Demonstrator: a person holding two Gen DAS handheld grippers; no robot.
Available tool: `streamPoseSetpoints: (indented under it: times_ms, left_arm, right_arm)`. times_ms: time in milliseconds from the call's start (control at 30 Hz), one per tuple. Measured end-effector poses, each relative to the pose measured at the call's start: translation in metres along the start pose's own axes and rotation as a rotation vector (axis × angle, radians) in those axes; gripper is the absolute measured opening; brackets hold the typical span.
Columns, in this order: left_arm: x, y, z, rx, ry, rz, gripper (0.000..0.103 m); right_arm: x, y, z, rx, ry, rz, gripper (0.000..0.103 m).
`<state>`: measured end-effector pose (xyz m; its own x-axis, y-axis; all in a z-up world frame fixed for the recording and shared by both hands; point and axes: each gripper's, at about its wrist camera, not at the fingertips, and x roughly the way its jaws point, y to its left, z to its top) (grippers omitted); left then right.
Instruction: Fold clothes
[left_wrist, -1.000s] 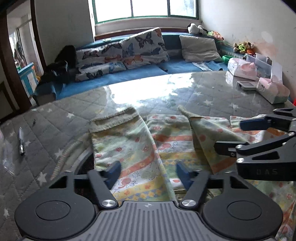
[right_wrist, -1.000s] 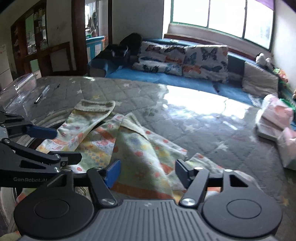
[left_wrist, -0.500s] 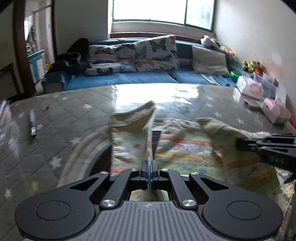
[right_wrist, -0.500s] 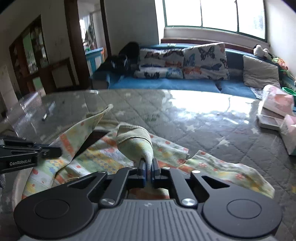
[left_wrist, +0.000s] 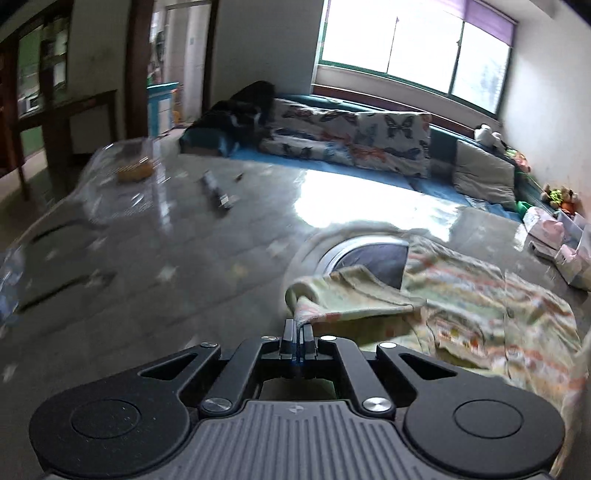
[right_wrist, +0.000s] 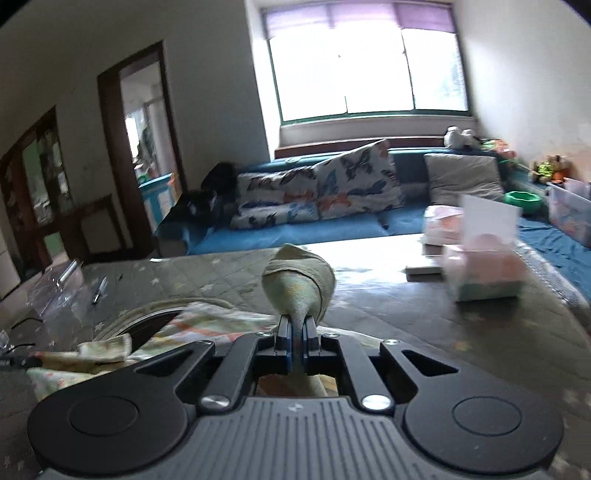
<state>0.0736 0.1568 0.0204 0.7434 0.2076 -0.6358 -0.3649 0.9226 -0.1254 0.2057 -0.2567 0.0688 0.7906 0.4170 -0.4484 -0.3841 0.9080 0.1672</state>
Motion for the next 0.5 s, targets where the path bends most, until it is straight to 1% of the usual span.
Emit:
streamPoseSetpoints:
  times_ms: [200,267,333,400,433,467,500]
  left_arm:
    - [-0.036,0.029,-0.035,-0.072,0.003,0.059,0.001]
    - [-0.047,0.035,-0.048,-0.086,0.017,0.077,0.001]
    - [-0.051,0.038,-0.057,-0.084,0.044,0.080,0.001]
    - [-0.056,0.041,-0.066,-0.082,0.071,0.082,0.002]
    - [-0.058,0.042,-0.070,-0.081,0.085,0.083,0.002]
    - [-0.060,0.043,-0.071,-0.083,0.089,0.086,0.003]
    - [-0.061,0.045,-0.071,-0.086,0.092,0.088,0.008]
  right_arm:
    - [-0.048,-0.036,-0.021,0.069,-0.024,-0.064,0.005]
    - [-0.057,-0.050,-0.033,0.090,-0.003,-0.099,0.005]
    - [-0.064,-0.066,-0.048,0.123,0.035,-0.140,0.005]
    - [-0.068,-0.083,-0.062,0.158,0.076,-0.181,0.007]
    - [-0.070,-0.091,-0.070,0.177,0.095,-0.194,0.010]
    - [-0.072,-0.099,-0.076,0.196,0.112,-0.209,0.013]
    - [-0.075,-0.105,-0.082,0.211,0.118,-0.227,0.014]
